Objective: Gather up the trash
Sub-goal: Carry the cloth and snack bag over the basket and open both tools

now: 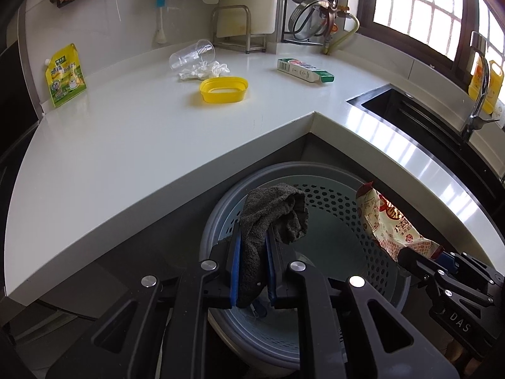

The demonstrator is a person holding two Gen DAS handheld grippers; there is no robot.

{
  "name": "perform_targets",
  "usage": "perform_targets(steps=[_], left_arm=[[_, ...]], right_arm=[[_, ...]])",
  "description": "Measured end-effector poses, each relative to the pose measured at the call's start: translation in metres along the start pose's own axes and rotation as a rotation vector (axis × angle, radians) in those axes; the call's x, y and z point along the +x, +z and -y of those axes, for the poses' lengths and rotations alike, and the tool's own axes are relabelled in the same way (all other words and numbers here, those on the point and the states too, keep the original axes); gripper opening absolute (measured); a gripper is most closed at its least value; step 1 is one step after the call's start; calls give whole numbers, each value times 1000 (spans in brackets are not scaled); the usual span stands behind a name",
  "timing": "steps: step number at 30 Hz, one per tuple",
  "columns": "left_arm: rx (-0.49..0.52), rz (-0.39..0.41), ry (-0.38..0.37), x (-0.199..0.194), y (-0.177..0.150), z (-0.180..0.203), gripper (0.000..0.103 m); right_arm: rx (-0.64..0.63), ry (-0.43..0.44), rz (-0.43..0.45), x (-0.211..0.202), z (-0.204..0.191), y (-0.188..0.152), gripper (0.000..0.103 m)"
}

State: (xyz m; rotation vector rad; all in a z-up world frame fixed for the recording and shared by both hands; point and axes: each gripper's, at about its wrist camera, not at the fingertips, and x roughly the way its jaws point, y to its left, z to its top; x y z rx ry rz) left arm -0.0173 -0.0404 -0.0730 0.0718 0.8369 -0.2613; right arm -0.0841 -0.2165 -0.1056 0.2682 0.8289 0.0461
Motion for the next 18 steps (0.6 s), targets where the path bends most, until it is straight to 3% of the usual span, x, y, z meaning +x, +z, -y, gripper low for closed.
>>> perform_targets(steps=[18], left_arm=[[20, -53, -10, 17, -8, 2, 14]], right_arm=[[-21, -33, -35, 13, -2, -2, 34]])
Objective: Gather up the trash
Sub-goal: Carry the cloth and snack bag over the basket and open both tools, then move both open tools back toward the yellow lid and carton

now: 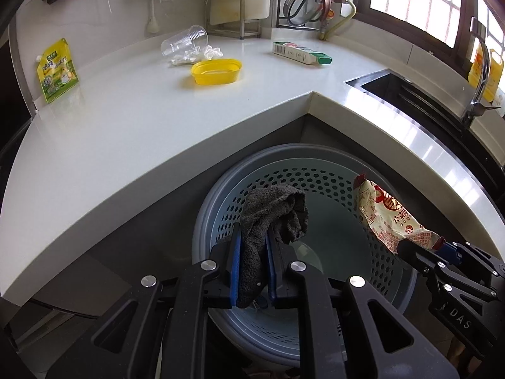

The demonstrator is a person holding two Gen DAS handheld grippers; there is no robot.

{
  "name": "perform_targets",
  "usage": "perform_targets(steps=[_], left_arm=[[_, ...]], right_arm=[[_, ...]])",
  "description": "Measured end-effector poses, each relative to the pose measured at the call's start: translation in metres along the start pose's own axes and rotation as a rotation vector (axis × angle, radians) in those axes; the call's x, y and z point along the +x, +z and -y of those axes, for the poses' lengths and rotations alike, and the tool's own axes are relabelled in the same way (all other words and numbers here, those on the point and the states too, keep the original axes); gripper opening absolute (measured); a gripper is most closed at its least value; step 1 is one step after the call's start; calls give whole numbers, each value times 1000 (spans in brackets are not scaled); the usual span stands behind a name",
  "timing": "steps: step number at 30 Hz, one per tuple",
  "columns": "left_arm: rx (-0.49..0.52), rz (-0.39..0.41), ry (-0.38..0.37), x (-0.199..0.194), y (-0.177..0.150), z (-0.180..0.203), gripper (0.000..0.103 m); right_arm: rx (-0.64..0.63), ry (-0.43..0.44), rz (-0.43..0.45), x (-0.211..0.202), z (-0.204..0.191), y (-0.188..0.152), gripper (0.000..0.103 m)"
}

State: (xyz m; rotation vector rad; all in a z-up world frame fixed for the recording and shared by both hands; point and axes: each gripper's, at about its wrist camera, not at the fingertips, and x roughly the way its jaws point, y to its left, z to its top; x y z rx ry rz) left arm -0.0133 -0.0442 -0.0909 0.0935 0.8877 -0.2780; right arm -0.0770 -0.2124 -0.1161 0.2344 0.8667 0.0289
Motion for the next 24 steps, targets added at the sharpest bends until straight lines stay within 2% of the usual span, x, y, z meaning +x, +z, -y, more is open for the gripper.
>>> perform_targets(steps=[5, 7, 9, 11, 12, 24], left_arm=[[3, -15, -9, 3, -2, 1, 16], [2, -16, -9, 3, -2, 1, 17], [5, -14, 4, 3, -2, 1, 24], [1, -3, 18, 1, -2, 0, 46], [-3, 5, 22, 0, -2, -1, 51], [-21, 8, 38, -2, -3, -8, 65]], right_arm=[[-2, 5, -3, 2, 0, 0, 35], [-3, 5, 3, 1, -1, -1, 41], [1, 6, 11, 0, 1, -1, 48], [7, 5, 15, -1, 3, -1, 49], [9, 3, 16, -2, 4, -1, 49], [19, 9, 13, -1, 8, -3, 51]])
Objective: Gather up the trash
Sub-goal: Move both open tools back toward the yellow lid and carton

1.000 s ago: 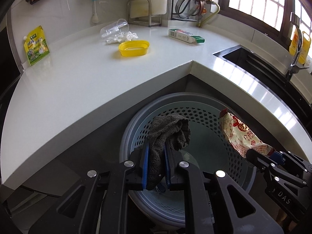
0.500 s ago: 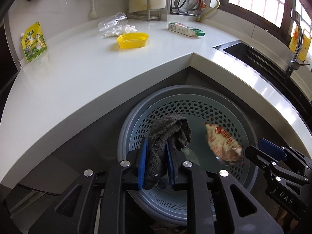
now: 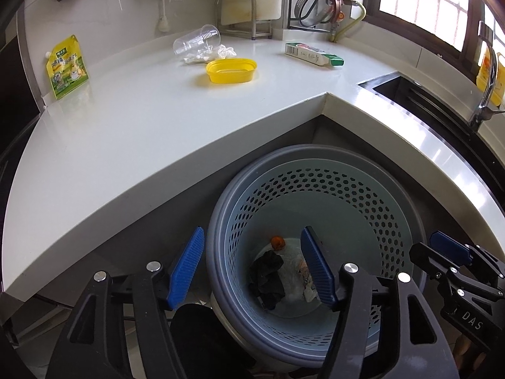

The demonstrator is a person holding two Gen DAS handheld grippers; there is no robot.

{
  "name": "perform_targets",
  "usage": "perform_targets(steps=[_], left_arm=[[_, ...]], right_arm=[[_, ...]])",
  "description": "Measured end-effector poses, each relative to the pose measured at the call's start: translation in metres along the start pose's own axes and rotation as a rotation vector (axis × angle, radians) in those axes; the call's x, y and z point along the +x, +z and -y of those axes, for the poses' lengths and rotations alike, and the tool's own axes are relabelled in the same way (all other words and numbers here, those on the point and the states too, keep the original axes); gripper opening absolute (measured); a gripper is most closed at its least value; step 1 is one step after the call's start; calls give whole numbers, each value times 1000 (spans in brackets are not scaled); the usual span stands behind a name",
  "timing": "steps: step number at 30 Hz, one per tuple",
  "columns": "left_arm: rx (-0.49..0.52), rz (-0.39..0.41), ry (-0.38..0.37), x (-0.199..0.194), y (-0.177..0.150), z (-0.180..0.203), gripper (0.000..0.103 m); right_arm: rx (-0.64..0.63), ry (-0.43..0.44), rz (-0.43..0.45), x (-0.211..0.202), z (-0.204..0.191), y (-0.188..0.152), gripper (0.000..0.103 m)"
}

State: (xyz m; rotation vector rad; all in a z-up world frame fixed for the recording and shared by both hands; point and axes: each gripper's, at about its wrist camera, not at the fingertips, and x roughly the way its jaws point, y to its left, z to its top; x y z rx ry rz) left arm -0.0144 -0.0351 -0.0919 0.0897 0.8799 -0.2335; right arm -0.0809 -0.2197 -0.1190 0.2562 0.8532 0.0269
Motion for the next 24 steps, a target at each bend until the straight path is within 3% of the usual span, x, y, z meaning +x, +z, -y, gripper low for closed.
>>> perform_targets(steps=[12, 24], left_arm=[[-16, 19, 33, -4, 3, -10, 81], [-27, 53, 44, -13, 12, -18, 88]], right_arm=[[7, 30, 1, 3, -3, 1, 57], [-11, 62, 28, 0, -6, 3, 74]])
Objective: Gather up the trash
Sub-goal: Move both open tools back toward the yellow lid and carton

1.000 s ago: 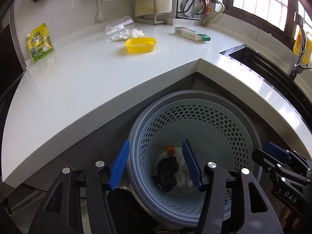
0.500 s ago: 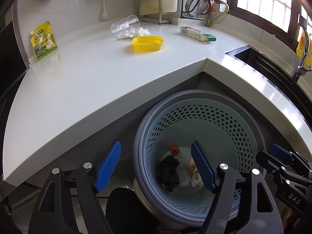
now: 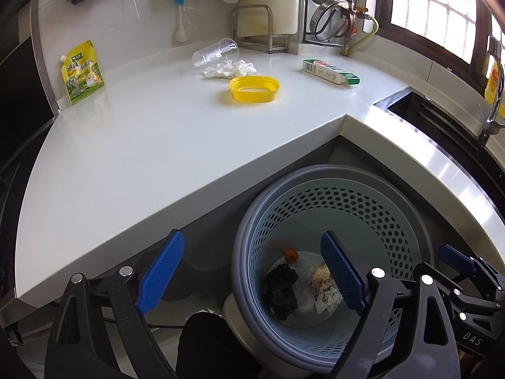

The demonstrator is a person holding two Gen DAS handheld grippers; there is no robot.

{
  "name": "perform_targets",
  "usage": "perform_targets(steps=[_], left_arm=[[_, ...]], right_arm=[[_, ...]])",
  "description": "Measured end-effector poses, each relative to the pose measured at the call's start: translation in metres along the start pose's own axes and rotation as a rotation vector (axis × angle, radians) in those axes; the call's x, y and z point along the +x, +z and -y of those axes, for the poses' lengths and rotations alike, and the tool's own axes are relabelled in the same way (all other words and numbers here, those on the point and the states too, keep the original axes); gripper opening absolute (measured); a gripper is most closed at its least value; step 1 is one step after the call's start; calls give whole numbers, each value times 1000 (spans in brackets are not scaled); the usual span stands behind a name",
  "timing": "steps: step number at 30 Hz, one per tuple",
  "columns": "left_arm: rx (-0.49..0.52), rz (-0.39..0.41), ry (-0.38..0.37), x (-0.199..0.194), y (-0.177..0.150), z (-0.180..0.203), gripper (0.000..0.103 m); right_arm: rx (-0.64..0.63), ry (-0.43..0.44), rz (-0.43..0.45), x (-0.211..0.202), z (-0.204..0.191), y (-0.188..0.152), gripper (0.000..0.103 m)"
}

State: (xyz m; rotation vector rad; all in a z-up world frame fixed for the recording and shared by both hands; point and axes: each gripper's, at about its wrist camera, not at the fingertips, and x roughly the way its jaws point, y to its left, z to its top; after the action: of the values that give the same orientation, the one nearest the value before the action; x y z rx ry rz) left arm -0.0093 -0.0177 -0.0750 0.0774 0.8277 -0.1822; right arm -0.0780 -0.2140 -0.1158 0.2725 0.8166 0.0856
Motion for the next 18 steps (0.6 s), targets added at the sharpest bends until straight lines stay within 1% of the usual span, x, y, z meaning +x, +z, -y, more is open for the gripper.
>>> perform_targets(steps=[5, 12, 18], left_arm=[[-6, 25, 7, -6, 6, -4, 93], [-17, 51, 15, -8, 23, -10, 94], [-20, 56, 20, 0, 41, -11, 94]], right_arm=[[0, -10, 26, -3, 0, 6, 76], [-27, -22, 76, -8, 0, 26, 78], [-30, -25, 90, 0, 6, 43, 78]])
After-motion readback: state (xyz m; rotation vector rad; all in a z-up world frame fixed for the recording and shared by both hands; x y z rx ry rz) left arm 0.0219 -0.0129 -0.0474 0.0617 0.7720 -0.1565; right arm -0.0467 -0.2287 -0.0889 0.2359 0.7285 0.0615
